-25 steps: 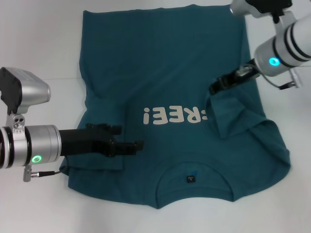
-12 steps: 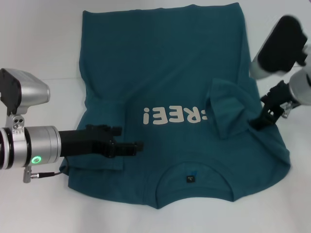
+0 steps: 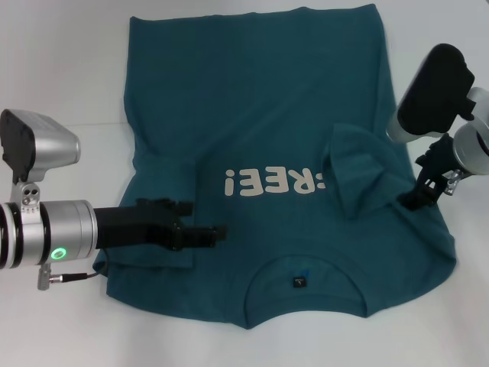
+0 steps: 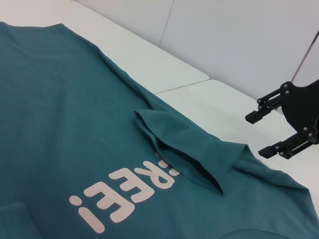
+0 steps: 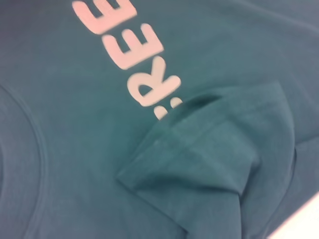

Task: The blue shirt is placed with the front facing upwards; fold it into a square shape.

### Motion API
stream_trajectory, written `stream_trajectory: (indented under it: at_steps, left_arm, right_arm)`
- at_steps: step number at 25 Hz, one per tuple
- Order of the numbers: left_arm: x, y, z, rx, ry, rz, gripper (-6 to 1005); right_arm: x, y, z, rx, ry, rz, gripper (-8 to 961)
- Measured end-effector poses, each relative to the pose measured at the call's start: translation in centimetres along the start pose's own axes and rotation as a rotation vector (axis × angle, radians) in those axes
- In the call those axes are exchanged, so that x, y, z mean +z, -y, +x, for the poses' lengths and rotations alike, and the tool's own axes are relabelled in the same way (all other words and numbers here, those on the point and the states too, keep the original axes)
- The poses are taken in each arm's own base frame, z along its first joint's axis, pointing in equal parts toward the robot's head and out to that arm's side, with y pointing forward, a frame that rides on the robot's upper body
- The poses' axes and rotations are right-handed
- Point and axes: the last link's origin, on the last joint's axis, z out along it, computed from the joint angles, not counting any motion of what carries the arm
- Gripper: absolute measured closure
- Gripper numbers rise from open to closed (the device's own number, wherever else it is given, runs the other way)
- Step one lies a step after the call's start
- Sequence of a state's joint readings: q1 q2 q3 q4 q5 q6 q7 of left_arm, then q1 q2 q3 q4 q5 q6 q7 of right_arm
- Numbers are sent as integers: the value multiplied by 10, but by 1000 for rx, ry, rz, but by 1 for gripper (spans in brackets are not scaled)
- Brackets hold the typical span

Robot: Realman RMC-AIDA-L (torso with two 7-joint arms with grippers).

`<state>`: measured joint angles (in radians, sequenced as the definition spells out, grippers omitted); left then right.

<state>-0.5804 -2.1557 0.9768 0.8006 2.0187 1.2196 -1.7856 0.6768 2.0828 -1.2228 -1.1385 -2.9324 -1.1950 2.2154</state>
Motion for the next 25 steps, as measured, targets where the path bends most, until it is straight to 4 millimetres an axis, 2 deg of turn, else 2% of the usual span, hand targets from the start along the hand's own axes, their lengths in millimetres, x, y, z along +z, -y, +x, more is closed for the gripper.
stream_trajectory:
  at_steps: [14, 19, 25]
  left_arm:
    - [1, 0, 0, -2, 0, 0, 92]
    - [2, -1, 2, 2, 1, -2, 92]
    - [2, -1, 2, 4, 1, -4, 93]
  right_arm:
    - [25, 5, 19, 75, -29, 45, 249]
    - [30, 4, 16, 98, -21, 53, 393]
    - [38, 3, 14, 114, -25, 52, 612]
